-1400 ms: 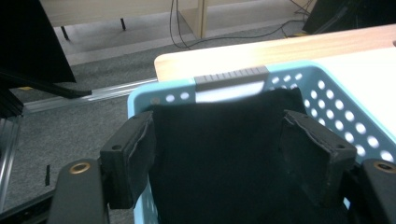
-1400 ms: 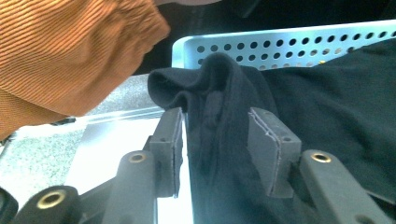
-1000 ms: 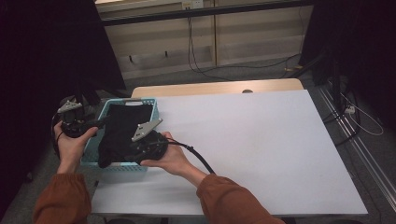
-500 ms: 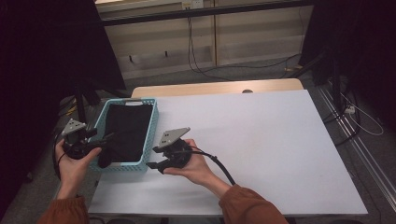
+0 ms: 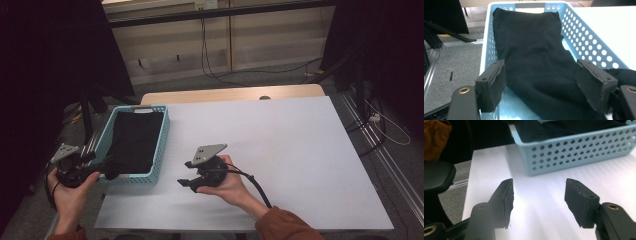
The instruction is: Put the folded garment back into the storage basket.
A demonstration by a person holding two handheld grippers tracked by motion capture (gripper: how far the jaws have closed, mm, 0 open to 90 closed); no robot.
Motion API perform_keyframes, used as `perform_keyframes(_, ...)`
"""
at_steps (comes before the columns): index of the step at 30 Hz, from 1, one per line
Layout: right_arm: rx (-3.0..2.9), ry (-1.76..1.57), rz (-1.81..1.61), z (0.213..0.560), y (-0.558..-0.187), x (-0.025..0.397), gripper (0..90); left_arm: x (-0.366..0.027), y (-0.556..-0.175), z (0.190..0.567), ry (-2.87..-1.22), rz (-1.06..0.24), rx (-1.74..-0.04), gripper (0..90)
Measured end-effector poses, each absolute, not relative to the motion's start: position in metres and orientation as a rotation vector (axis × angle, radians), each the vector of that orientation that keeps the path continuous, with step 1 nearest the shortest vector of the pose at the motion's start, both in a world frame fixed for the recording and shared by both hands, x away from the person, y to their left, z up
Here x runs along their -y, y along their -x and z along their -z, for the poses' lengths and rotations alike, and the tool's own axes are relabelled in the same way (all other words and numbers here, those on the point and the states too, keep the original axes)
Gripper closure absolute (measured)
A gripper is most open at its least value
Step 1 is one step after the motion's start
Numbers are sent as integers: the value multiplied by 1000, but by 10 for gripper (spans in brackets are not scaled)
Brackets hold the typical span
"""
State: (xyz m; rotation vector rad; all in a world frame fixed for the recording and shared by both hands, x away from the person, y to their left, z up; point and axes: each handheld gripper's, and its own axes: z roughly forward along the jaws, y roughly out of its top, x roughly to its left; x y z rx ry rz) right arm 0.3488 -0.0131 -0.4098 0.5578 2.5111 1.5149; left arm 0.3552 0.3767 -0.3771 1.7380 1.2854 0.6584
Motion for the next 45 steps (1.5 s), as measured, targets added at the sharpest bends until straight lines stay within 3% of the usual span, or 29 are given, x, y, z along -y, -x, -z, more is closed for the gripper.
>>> perform_keyframes(7,-2516,-588,-1500,417,-344,27,409,-383,-341,377,-1701,-646,-1290,260)
perform_keyframes(16,-2520,-614,-1466,421,-339,42,405,-371,-344,398,-1794,-584,-1279,275)
perform_keyframes(20,-2513,-630,-1468,423,-338,48,405,-371,-340,398,-1805,-535,-1213,659)
perform_keyframes(23,-2515,-639,-1462,424,-338,51,405,-378,-342,397,-1812,-574,-1229,823)
perform_keyframes(31,-2507,-655,-1460,426,-339,57,405,-407,-350,397,-1792,-601,-1275,847)
perform_keyframes(45,-2491,-692,-1457,430,-340,66,402,-414,-364,404,-1828,-624,-1311,826)
